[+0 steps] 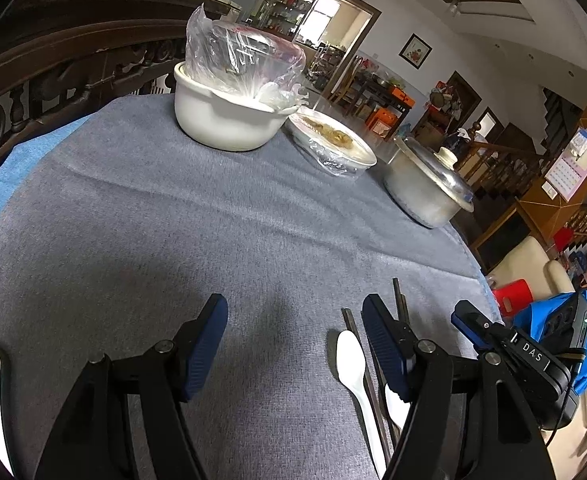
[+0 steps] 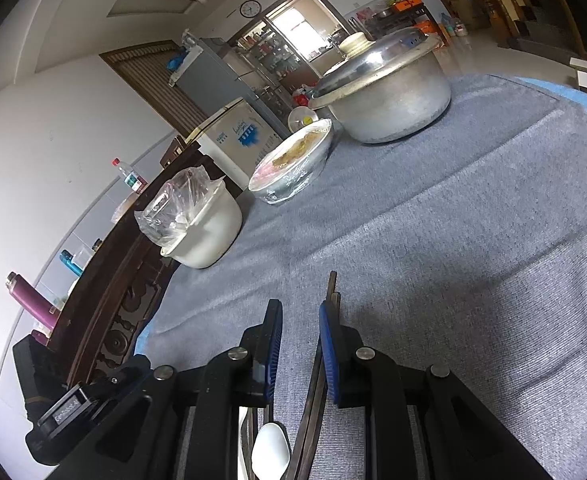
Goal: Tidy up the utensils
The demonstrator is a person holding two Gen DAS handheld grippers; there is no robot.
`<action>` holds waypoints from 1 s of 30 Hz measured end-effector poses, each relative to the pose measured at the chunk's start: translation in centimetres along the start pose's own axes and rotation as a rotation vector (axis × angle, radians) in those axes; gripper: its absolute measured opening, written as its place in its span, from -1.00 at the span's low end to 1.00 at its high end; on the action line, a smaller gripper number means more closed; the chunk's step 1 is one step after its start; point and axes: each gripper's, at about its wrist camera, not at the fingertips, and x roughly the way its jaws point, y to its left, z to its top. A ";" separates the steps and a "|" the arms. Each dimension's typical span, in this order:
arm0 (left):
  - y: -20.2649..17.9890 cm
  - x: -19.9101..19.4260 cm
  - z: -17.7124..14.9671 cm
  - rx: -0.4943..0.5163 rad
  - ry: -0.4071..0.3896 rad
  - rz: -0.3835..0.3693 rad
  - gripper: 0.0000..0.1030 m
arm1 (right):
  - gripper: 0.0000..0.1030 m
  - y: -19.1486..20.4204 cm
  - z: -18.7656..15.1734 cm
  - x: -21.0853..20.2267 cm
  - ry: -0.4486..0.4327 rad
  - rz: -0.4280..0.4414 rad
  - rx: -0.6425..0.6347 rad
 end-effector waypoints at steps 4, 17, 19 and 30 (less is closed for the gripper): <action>0.0 0.2 0.0 0.001 0.002 0.005 0.37 | -0.59 -0.1 0.0 0.0 0.000 0.006 0.004; -0.2 1.3 -0.1 0.012 0.025 0.036 0.37 | -0.59 -0.6 0.0 0.9 0.034 -0.006 0.021; -0.2 1.5 0.0 0.014 0.032 0.045 0.37 | -0.59 -0.6 0.1 1.1 0.042 -0.018 0.024; 0.3 2.9 2.5 -0.010 0.050 0.071 0.37 | -0.59 0.9 2.5 4.1 0.139 -0.128 -0.025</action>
